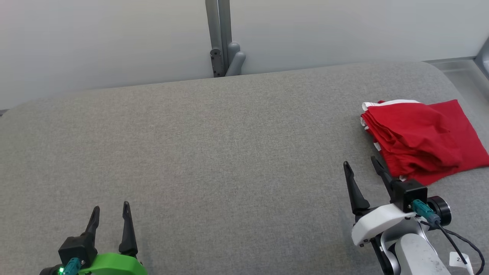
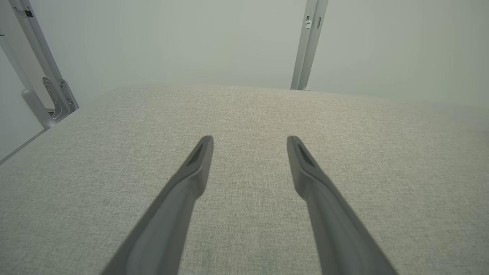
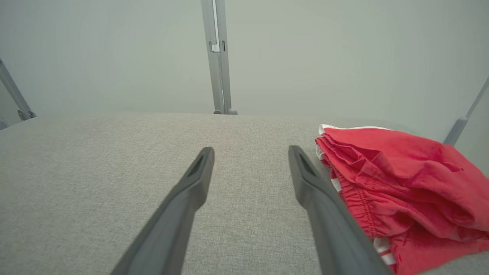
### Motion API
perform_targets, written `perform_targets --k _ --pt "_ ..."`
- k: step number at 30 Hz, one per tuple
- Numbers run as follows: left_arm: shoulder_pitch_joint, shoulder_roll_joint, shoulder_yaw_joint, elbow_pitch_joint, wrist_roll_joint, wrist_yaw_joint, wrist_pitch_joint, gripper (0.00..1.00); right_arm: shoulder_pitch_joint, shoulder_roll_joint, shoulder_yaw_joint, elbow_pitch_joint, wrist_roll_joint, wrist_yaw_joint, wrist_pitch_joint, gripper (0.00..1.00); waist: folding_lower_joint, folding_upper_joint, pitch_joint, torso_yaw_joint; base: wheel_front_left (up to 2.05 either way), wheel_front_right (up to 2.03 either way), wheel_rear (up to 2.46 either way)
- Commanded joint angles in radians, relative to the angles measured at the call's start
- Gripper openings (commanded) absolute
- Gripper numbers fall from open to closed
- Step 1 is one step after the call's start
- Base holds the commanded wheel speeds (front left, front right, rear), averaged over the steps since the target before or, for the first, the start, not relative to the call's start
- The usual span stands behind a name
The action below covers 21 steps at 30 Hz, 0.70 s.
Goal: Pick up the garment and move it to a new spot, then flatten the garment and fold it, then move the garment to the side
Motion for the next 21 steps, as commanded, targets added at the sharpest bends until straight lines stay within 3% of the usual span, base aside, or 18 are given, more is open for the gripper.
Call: perform_targets --k 1,21 --pt "0.012 0.002 0.000 0.001 0.005 0.002 -0.002 1.00 0.014 -0.001 0.000 -0.005 0.005 -0.002 -0.002 1.00 0.0000 0.0000 -0.003 0.005 0.00 0.00 0.00" --pt "0.017 0.002 -0.015 0.001 -0.013 -0.023 -0.002 1.00 0.008 -0.002 -0.011 0.020 0.015 -0.002 -0.002 1.00 0.0000 0.0000 -0.001 0.029 0.00 0.00 0.00"
